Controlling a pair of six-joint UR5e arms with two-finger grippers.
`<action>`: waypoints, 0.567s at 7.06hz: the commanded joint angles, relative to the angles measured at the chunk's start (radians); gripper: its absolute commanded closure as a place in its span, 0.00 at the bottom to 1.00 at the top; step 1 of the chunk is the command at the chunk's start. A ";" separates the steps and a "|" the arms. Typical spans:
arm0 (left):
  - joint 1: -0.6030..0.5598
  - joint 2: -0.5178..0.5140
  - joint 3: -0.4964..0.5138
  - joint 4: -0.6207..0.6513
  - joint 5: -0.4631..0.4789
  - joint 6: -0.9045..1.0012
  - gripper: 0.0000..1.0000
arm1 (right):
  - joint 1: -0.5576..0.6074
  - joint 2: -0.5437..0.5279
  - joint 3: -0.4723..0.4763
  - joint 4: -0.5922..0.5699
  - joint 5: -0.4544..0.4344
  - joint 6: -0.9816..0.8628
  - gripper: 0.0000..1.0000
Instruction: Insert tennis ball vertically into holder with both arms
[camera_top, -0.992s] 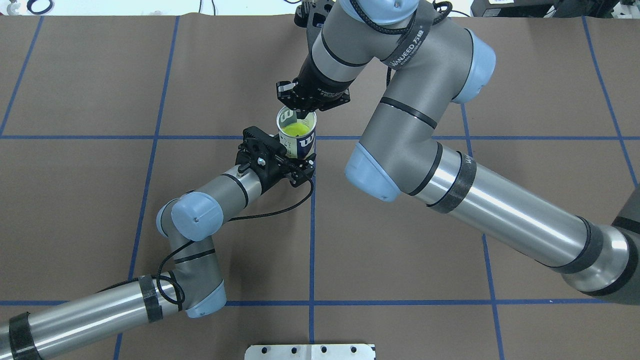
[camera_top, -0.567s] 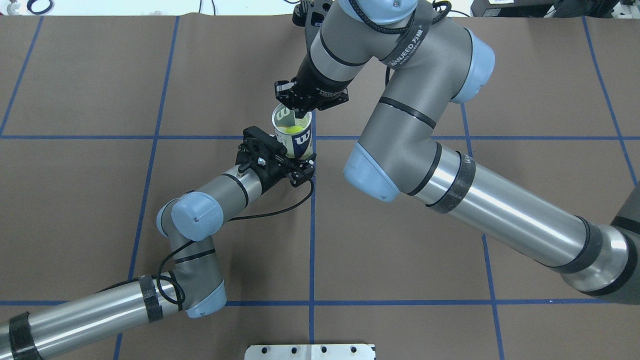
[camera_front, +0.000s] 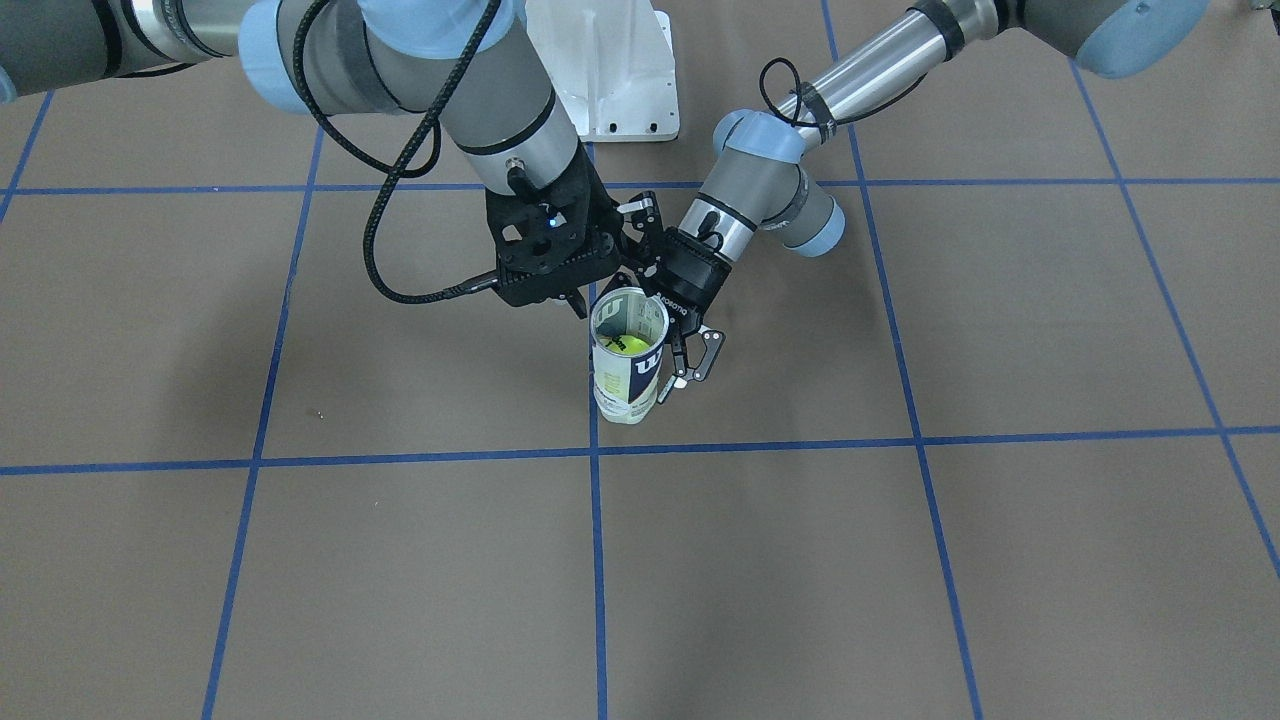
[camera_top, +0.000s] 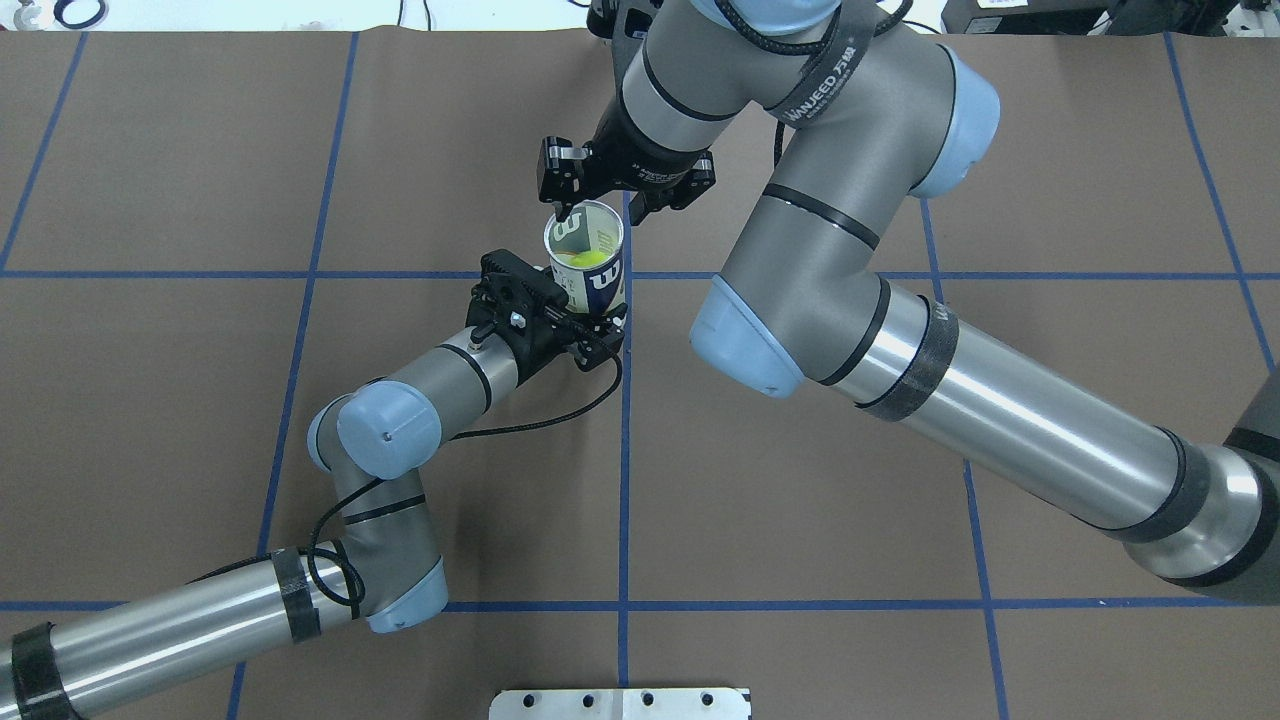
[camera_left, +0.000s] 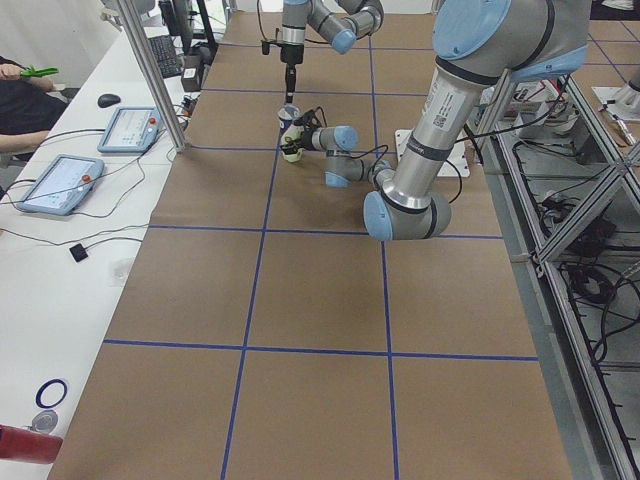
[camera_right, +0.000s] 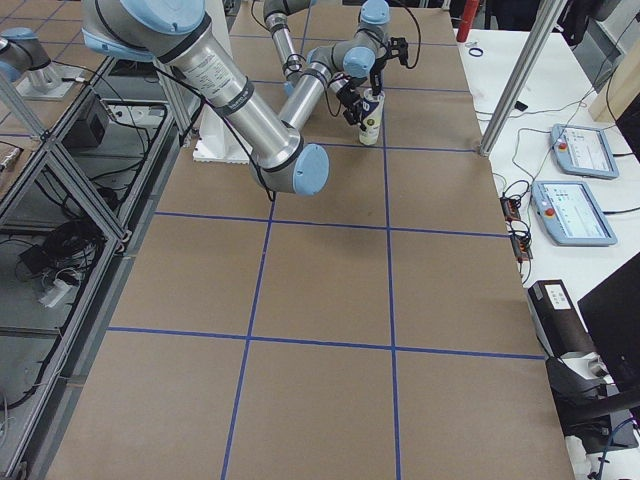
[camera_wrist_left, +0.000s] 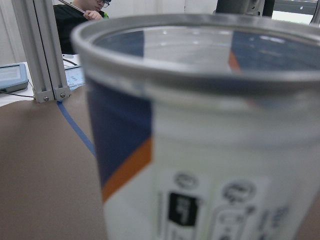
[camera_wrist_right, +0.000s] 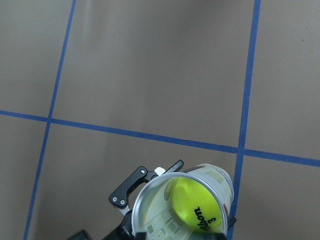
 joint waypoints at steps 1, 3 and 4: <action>-0.004 0.101 -0.111 0.031 -0.069 0.005 0.01 | 0.021 0.000 0.001 0.002 0.002 0.011 0.00; -0.004 0.308 -0.292 0.029 -0.115 0.005 0.01 | 0.035 -0.003 0.001 -0.001 0.008 0.009 0.00; -0.004 0.392 -0.360 0.029 -0.150 0.005 0.01 | 0.066 -0.008 0.002 -0.008 0.039 0.009 0.00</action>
